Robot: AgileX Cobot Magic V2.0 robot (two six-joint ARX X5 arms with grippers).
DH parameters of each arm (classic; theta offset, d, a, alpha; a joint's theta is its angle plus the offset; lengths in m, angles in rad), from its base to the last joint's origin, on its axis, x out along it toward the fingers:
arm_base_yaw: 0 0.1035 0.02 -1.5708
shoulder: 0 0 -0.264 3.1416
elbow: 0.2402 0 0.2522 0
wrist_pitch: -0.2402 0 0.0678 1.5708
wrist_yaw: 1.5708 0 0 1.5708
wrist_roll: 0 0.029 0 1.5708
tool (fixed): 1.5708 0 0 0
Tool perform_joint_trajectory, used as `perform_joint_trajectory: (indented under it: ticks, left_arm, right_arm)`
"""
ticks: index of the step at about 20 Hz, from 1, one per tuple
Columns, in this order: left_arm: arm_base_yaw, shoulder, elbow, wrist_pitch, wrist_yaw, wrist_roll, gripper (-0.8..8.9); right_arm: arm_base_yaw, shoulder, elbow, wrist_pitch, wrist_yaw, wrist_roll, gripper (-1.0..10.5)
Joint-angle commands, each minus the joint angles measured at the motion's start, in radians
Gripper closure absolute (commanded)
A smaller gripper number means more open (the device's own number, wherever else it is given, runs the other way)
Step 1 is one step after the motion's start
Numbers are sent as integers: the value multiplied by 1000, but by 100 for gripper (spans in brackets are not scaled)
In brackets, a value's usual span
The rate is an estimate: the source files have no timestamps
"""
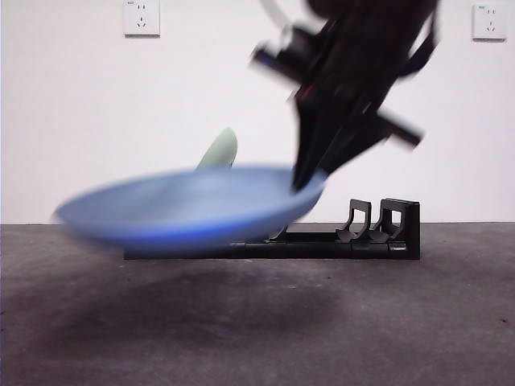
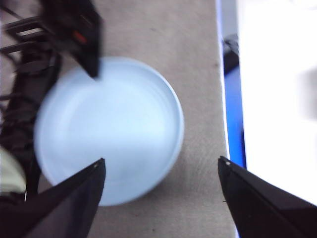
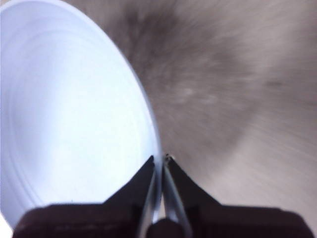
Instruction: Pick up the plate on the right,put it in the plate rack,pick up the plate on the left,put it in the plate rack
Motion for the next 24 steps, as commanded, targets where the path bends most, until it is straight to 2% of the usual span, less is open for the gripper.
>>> perform_joint_trajectory:
  ticks: [1,4,6,12,13,15,16,20,22,24]
  left_arm:
    - [-98,74,2,39,-93,80,427]
    - [-190,182,2,111,-238,135,427]
    - [-224,249,2,142,-280,165,427]
    - [-245,364,2,219,-421,178,445]
    - [-245,368,2,235,-450,178,500]
    - [-245,369,2,242,-457,178,696]
    - [-245,369,2,238,-451,175,743]
    - [-245,369,2,222,-440,174,757]
    - [-245,369,2,212,-407,166,826]
    - [-245,369,2,210,-396,166,821]
  right_arm:
    - [-39,-82,-6,-61,-18,-27,963]
    - [-85,-175,-6,-131,-59,-43,963]
    - [-105,-214,-6,-159,-81,-46,963]
    - [-121,-257,-5,-220,-130,-68,963]
    - [-121,-257,-5,-227,-135,-70,963]
    - [-121,-257,-5,-231,-145,-71,962]
    - [-121,-257,-4,-231,-150,-71,962]
    - [-121,-257,18,-233,-153,-71,962]
    - [-121,-257,40,-234,-153,-70,962]
    - [-121,-257,59,-236,-153,-69,962]
